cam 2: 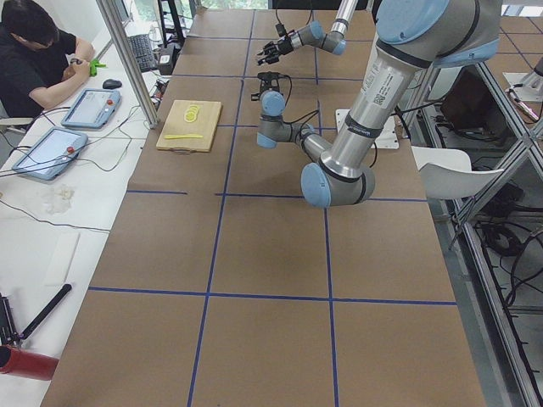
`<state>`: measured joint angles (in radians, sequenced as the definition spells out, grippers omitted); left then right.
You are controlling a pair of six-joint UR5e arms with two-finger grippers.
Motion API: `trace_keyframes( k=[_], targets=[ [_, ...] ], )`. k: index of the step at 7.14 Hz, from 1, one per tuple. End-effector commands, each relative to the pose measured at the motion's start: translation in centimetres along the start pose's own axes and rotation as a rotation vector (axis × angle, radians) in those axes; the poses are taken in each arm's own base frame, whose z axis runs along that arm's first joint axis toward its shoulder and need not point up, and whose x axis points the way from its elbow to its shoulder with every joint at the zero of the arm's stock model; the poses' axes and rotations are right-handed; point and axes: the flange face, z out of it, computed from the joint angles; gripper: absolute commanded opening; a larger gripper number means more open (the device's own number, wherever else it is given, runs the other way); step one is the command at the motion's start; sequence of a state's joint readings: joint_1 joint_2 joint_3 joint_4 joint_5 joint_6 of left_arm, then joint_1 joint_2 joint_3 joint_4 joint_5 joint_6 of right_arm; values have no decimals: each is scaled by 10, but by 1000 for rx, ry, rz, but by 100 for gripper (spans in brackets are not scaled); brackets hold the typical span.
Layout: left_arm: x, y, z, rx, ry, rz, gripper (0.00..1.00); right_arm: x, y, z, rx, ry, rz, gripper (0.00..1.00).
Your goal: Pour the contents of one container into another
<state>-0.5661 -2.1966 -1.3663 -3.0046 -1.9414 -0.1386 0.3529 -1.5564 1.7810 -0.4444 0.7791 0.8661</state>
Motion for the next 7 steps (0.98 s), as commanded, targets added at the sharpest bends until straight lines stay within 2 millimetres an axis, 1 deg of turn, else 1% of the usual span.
trace_keyframes(
  k=[1,3,4,5,6,7],
  targets=[
    [2,2,1,-2,2,8,0,-8,-8,-1,-5,3,-7,0],
    [4,3,3,-3,6,6,0,-46,-68,-26,-61,60,-90,0],
    [4,4,3,-6,4,4,0,-83,-84,-20,-60,51,-85,0],
    [4,4,4,-6,-4,3,0,-127,-100,-14,-71,55,-100,0],
    [6,4,7,-4,-27,0,0,-171,-119,-14,-72,79,-134,0],
    [5,3,8,-2,-33,-1,0,-205,-128,-17,-74,112,-186,0]
  ],
)
